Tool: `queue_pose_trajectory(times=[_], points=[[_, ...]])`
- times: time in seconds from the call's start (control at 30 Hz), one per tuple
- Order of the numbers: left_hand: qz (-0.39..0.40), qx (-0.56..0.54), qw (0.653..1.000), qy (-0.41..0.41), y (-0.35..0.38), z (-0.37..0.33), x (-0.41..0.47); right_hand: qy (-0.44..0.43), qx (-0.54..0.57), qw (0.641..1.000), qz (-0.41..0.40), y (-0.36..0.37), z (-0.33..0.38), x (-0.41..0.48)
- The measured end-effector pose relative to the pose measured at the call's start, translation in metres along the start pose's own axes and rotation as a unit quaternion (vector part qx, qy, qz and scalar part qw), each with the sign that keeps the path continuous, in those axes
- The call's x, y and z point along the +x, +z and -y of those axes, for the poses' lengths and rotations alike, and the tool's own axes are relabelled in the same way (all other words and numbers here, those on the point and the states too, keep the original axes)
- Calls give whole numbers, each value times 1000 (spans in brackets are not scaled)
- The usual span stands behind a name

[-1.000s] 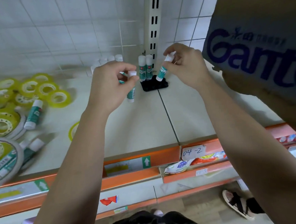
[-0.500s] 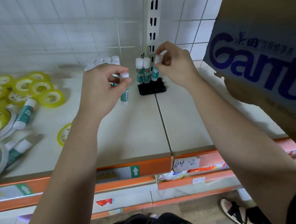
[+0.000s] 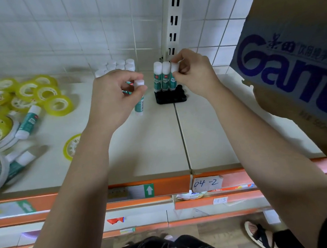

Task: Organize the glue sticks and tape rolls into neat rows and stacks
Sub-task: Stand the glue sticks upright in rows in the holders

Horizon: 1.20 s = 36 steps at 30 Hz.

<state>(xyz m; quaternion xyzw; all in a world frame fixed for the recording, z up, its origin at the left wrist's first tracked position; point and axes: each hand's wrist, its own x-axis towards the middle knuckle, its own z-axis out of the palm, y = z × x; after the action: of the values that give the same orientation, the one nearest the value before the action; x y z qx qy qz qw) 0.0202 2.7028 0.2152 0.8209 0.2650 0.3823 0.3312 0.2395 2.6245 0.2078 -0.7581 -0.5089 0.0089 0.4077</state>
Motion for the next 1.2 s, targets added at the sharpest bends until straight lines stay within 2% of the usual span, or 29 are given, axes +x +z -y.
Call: queue_pose_trajectory(times=[0.53,1.2], points=[[19,-31,999,-17,2,2,3,-9,14,1000,-18,3,-2,-5],[45,-43,998,-18,1,-10,2,-14,19,1000,0,-1,4,-13]])
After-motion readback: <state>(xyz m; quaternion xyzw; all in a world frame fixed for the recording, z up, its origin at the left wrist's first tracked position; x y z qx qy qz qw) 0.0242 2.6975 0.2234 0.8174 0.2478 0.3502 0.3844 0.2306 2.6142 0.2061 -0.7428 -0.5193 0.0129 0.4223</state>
